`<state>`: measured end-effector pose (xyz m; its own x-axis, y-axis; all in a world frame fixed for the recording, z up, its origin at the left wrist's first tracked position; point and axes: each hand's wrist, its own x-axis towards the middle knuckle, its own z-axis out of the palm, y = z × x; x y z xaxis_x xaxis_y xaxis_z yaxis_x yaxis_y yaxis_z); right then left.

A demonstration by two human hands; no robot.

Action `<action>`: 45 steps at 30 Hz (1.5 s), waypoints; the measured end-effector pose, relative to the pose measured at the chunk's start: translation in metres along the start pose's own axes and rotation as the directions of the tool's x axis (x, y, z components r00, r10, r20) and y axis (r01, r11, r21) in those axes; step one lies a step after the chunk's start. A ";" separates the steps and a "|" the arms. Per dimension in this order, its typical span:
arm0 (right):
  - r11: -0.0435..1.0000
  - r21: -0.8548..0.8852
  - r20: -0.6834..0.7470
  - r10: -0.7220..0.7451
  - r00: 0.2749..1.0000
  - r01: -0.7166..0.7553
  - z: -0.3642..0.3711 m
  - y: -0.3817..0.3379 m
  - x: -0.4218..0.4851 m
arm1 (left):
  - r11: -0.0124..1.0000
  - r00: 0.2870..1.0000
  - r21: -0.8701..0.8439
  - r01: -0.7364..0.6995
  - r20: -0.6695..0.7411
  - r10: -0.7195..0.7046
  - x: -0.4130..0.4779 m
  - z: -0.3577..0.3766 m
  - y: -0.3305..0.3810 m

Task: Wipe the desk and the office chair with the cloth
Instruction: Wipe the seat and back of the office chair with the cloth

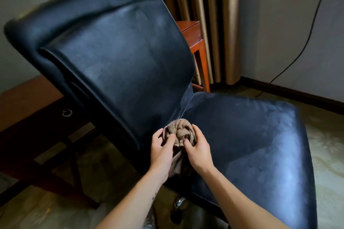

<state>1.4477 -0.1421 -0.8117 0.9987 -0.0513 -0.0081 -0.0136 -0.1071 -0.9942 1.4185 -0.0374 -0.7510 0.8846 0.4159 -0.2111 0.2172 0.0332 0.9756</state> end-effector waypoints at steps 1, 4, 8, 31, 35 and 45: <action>0.999 0.043 -0.032 0.017 0.999 -0.016 0.002 0.002 0.010 | 1.000 1.000 0.010 0.002 0.002 -0.002 0.006 0.001 -0.002; 0.988 0.147 -0.108 0.063 0.992 -0.047 0.006 0.001 0.040 | 0.998 1.000 0.069 -0.008 0.006 0.007 0.023 0.007 -0.004; 0.970 0.237 -0.150 0.085 0.985 -0.048 0.010 -0.001 0.080 | 0.987 0.996 0.144 -0.066 0.062 0.058 0.048 0.022 -0.005; 0.944 0.323 -0.256 0.156 0.954 -0.068 0.044 0.027 0.234 | 0.909 0.985 0.382 -0.166 0.117 0.130 0.134 0.084 -0.030; 0.935 0.337 -0.184 0.181 0.966 -0.111 0.043 0.027 0.226 | 0.920 0.988 0.363 -0.150 0.099 0.122 0.125 0.075 -0.026; 0.949 0.264 -0.041 0.190 0.981 -0.173 0.064 0.014 0.157 | 0.963 0.998 0.264 -0.057 0.030 0.051 0.079 0.042 -0.025</action>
<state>1.6080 -0.0879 -0.8339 0.9750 -0.1115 -0.1924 -0.1722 0.1693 -0.9704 1.5004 -0.0440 -0.7947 0.9063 0.3899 -0.1632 0.2679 -0.2313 0.9353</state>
